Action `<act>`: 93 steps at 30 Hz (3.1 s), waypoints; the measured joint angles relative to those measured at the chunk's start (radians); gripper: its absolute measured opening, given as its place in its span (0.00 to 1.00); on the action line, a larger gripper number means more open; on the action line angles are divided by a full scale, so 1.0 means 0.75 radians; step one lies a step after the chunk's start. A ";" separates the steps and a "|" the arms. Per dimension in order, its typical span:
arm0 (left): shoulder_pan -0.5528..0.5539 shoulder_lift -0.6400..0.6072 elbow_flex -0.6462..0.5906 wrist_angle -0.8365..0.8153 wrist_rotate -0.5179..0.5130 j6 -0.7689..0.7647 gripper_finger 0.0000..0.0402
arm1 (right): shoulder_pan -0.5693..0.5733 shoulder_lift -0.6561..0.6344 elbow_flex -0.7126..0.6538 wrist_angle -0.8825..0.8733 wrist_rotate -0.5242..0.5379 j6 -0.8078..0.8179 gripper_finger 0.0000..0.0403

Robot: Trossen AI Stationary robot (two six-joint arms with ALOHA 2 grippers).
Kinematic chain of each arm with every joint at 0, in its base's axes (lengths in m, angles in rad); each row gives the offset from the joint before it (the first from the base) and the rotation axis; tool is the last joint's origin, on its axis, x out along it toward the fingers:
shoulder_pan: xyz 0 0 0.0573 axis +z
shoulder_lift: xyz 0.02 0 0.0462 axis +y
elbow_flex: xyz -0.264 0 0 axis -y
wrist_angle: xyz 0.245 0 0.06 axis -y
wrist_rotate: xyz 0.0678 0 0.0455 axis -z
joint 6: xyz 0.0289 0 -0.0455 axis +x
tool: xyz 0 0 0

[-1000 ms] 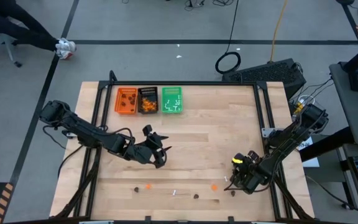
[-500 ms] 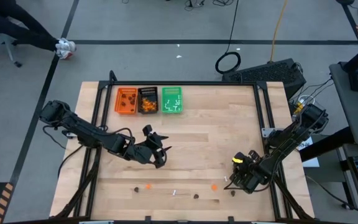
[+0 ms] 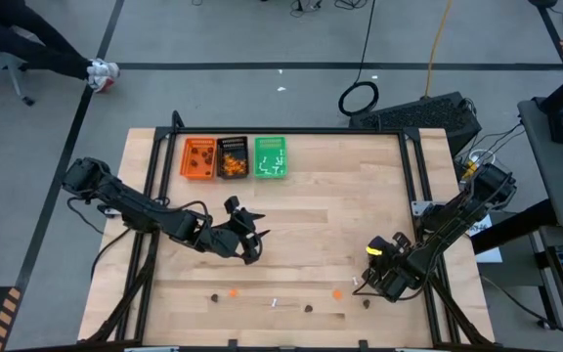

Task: Sort Halloween decoration
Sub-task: Put the black skull toy into the orange bin

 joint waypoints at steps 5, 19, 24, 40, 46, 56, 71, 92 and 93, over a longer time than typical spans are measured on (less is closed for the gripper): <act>0.000 0.000 0.000 0.000 0.000 -0.002 0.51 | 0.000 0.000 -0.001 0.000 0.039 0.059 0.35; 0.000 0.000 0.000 0.000 0.001 -0.003 0.51 | -0.032 0.000 -0.019 -0.021 0.044 0.097 0.37; 0.000 0.000 0.000 0.000 0.001 -0.002 0.51 | -0.041 -0.003 -0.034 0.006 0.044 0.078 0.24; 0.000 0.003 0.000 0.061 0.001 0.075 0.51 | -0.044 0.001 -0.039 0.284 0.280 -0.353 0.11; 0.000 0.042 0.000 0.382 0.132 0.398 0.51 | -0.044 0.001 -0.039 0.740 0.496 -0.903 0.11; -0.052 0.154 0.001 0.924 0.270 0.955 0.51 | -0.198 0.001 -0.037 1.402 0.280 -1.753 0.11; -0.061 0.181 0.002 0.616 0.116 0.649 0.51 | -0.562 0.151 -0.062 1.448 -0.009 -1.853 0.11; -0.167 0.563 0.001 0.603 0.072 0.923 0.51 | -0.726 0.521 -0.063 2.204 -0.321 -1.683 0.11; -0.167 0.587 0.001 0.627 0.065 0.948 0.51 | -0.727 0.521 -0.063 2.207 -0.322 -1.678 0.11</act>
